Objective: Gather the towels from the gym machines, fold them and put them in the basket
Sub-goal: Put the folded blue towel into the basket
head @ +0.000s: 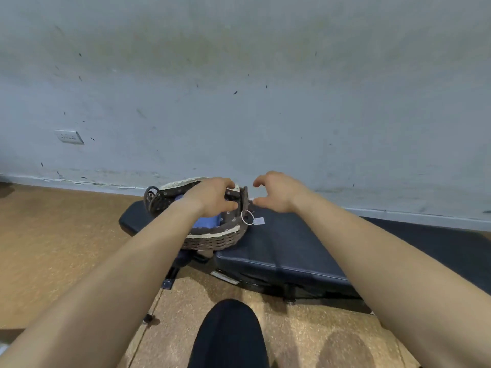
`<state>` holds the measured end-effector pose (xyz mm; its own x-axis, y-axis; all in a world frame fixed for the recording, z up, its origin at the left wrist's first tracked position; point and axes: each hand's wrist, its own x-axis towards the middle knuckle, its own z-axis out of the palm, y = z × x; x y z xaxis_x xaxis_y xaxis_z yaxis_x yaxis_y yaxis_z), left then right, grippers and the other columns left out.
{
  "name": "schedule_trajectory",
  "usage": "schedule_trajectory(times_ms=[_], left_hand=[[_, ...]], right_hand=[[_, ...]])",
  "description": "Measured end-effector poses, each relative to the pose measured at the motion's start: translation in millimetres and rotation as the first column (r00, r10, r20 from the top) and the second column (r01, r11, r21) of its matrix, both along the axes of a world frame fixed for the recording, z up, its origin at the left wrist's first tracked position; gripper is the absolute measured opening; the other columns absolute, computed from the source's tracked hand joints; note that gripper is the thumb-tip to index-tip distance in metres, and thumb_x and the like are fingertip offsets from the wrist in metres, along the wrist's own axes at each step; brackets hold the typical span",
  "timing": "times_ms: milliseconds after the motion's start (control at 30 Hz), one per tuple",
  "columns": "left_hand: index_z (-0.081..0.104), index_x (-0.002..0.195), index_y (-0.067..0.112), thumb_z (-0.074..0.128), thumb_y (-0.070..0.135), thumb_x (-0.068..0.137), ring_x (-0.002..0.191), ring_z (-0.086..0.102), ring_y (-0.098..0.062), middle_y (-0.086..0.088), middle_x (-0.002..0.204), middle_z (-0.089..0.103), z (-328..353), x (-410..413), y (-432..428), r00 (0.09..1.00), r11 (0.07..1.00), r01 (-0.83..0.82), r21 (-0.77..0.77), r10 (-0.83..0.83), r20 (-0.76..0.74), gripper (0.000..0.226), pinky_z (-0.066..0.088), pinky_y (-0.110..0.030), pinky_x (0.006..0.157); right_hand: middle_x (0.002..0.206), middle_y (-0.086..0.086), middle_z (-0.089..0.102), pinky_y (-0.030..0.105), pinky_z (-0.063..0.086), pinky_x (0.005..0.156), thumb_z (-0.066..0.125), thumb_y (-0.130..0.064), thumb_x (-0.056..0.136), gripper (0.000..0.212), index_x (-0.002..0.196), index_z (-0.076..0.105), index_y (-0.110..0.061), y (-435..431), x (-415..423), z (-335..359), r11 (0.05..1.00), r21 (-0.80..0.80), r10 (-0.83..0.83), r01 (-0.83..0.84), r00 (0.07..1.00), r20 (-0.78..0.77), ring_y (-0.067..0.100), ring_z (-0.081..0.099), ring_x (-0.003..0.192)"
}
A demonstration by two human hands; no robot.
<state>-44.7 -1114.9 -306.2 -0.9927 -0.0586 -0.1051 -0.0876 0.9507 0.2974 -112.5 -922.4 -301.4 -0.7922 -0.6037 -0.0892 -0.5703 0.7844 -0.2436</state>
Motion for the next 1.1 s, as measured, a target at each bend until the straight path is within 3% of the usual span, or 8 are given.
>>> schedule_trajectory(times_ms=[167,333,533,667,800,933,1100], left_hand=[[0.051,0.139,0.023,0.067,0.043,0.089,0.125,0.052,-0.022,0.0,0.138,0.056,4.7,-22.0,94.5,0.99,0.99,0.144,-0.011,-0.144,0.002,0.057,0.043,-0.037,0.103],[0.049,0.14,0.024,0.065,0.041,0.09,0.126,0.051,-0.023,-0.001,0.14,0.052,-26.7,-69.8,190.6,0.958,0.959,0.282,0.002,-0.282,0.049,0.055,0.044,-0.04,0.102],[0.047,0.142,0.022,0.062,0.039,0.093,0.127,0.049,-0.022,-0.002,0.143,0.049,-92.9,-160.6,278.3,0.895,0.908,0.419,0.004,-0.414,0.166,0.055,0.041,-0.035,0.103],[0.047,0.143,0.019,0.063,0.037,0.093,0.132,0.048,-0.023,-0.003,0.146,0.049,-93.2,-201.9,317.8,0.86,0.888,0.457,0.039,-0.453,0.233,0.056,0.039,-0.035,0.108],[0.049,0.14,0.021,0.064,0.039,0.091,0.128,0.05,-0.025,-0.004,0.143,0.051,-20.8,-213.6,358.4,0.806,0.851,0.524,0.036,-0.508,0.304,0.054,0.041,-0.037,0.106],[0.054,0.136,0.02,0.064,0.04,0.091,0.125,0.052,-0.025,-0.005,0.139,0.055,99.3,-212.4,403.8,0.75,0.804,0.59,0.076,-0.58,0.319,0.051,0.042,-0.035,0.102],[0.053,0.137,0.02,0.062,0.038,0.093,0.126,0.052,-0.022,-0.002,0.141,0.054,250.9,-178.4,469.0,0.658,0.726,0.666,0.173,-0.68,0.324,0.049,0.041,-0.032,0.101]], right_hand=[[0.142,-0.001,0.048,0.041,0.045,0.103,0.061,-0.047,0.091,0.057,0.142,0.048,-0.027,105.6,0.9,7.3,0.988,0.022,-0.156,0.156,0.988,-0.005,0.021,0.047,0.132],[0.142,0.001,0.049,0.04,0.044,0.104,0.063,-0.046,0.09,0.058,0.142,0.049,-0.024,200.9,-26.9,-27.4,0.949,0.026,-0.315,0.313,0.947,0.059,0.023,0.048,0.13],[0.136,0.004,0.053,0.045,0.048,0.1,0.062,-0.049,0.089,0.057,0.139,0.051,-0.025,279.5,-92.6,-96.5,0.906,0.115,-0.42,0.407,0.898,0.134,0.028,0.053,0.124],[0.141,0.004,0.052,0.045,0.046,0.103,0.061,-0.048,0.09,0.058,0.141,0.05,-0.023,323.1,-118.7,-93.0,0.874,0.151,-0.485,0.462,0.85,0.205,0.027,0.051,0.129],[0.145,0.002,0.051,0.042,0.044,0.106,0.061,-0.048,0.09,0.06,0.143,0.049,-0.022,371.1,-111.8,-20.3,0.83,0.18,-0.557,0.527,0.78,0.286,0.025,0.049,0.132],[0.144,0.005,0.053,0.04,0.045,0.104,0.061,-0.047,0.091,0.061,0.143,0.049,-0.019,420.4,-85.7,96.4,0.772,0.17,-0.63,0.613,0.703,0.33,0.027,0.051,0.13],[0.139,0.006,0.057,0.039,0.048,0.099,0.06,-0.045,0.092,0.059,0.143,0.05,-0.017,479.0,-15.8,247.3,0.622,0.115,-0.752,0.775,0.55,0.364,0.027,0.055,0.125]])
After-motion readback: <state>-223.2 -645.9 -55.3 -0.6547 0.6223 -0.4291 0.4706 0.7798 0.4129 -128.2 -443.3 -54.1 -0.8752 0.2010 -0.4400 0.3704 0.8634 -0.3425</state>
